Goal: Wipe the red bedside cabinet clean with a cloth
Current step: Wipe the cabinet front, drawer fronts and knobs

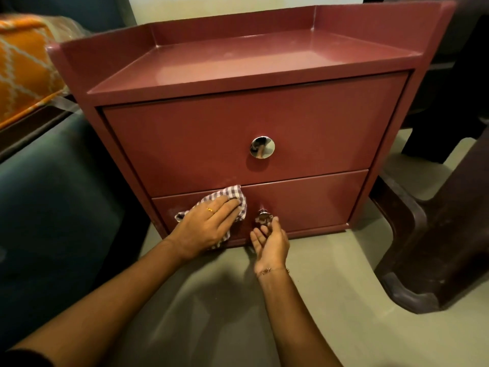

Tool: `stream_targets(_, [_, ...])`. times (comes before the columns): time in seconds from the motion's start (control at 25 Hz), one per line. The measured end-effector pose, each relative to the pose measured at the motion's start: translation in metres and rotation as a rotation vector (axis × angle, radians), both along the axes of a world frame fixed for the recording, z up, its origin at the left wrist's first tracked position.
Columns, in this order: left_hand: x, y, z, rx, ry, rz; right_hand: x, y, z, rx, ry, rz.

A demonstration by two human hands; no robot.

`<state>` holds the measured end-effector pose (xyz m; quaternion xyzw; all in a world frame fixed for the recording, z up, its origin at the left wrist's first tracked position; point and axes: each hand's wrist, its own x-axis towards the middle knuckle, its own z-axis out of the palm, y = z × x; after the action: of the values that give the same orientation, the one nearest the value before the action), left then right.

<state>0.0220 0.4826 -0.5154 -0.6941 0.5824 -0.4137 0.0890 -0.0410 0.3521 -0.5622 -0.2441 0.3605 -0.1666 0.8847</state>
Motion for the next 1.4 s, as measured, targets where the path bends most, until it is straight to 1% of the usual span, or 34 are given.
stream_targets(0.04, [0.003,-0.005,-0.002,-0.028,-0.015,0.001,0.002,-0.003,0.000,-0.032,-0.007,-0.027])
stream_targets(0.12, [0.011,-0.014,-0.013,0.002,-0.039,-0.037,0.005,-0.005,0.002,-0.070,-0.017,-0.033])
stream_targets(0.28, [0.020,0.007,-0.065,0.299,-0.087,-0.073,0.006,-0.008,-0.002,-0.121,0.021,-0.014])
stream_targets(0.32, [0.021,0.012,-0.073,0.332,-0.090,-0.064,0.006,-0.009,-0.004,-0.127,0.019,-0.002])
stream_targets(0.36, [0.021,0.014,-0.076,0.323,-0.081,-0.060,0.007,-0.010,-0.005,-0.133,0.013,0.005])
stream_targets(0.52, [0.026,-0.003,-0.057,0.122,-0.071,-0.052,0.009,-0.007,-0.008,-0.094,-0.029,-0.019])
stream_targets(0.6, [0.031,-0.001,-0.068,0.140,-0.104,-0.064,0.010,-0.005,-0.008,-0.062,-0.046,-0.027])
stream_targets(0.72, [0.033,0.008,-0.089,0.395,-0.099,-0.062,0.011,-0.006,-0.011,-0.085,-0.056,-0.046])
stream_targets(0.76, [0.032,0.009,-0.093,0.429,-0.085,-0.064,0.012,-0.006,-0.011,-0.084,-0.063,-0.050])
stream_targets(0.8, [0.028,0.008,-0.087,0.424,-0.066,-0.044,0.012,-0.007,-0.010,-0.076,-0.073,-0.049])
stream_targets(0.92, [0.027,-0.003,-0.065,0.207,-0.043,-0.028,0.012,-0.009,-0.014,-0.055,-0.103,-0.030])
stream_targets(0.96, [0.026,-0.004,-0.061,0.176,-0.047,-0.013,0.011,-0.009,-0.016,-0.054,-0.102,-0.027])
stream_targets(1.0, [0.027,-0.002,-0.065,0.176,-0.071,-0.015,0.011,-0.009,-0.017,-0.054,-0.100,-0.023])
stream_targets(1.08, [0.028,0.011,-0.083,0.321,-0.132,0.008,0.010,-0.009,-0.017,-0.060,-0.102,-0.014])
stream_targets(1.12, [0.027,0.020,-0.091,0.388,-0.140,0.029,0.010,-0.010,-0.018,-0.064,-0.101,-0.011])
stream_targets(1.16, [0.026,0.030,-0.095,0.393,-0.115,0.040,0.009,-0.012,-0.018,-0.068,-0.105,-0.009])
stream_targets(1.2, [0.025,0.040,-0.090,0.350,-0.079,0.074,0.009,-0.012,-0.017,-0.068,-0.115,-0.009])
stream_targets(1.24, [0.026,0.049,-0.081,0.266,-0.057,0.102,0.010,-0.013,-0.016,-0.068,-0.122,-0.012])
stream_targets(1.32, [0.034,0.062,-0.059,0.069,-0.100,0.146,0.010,-0.012,-0.016,-0.062,-0.117,-0.035])
stream_targets(1.36, [0.037,0.068,-0.050,0.006,-0.122,0.179,0.011,-0.011,-0.015,-0.055,-0.113,-0.047])
stream_targets(1.4, [0.040,0.076,-0.049,-0.017,-0.152,0.190,0.011,-0.008,-0.015,-0.044,-0.110,-0.059])
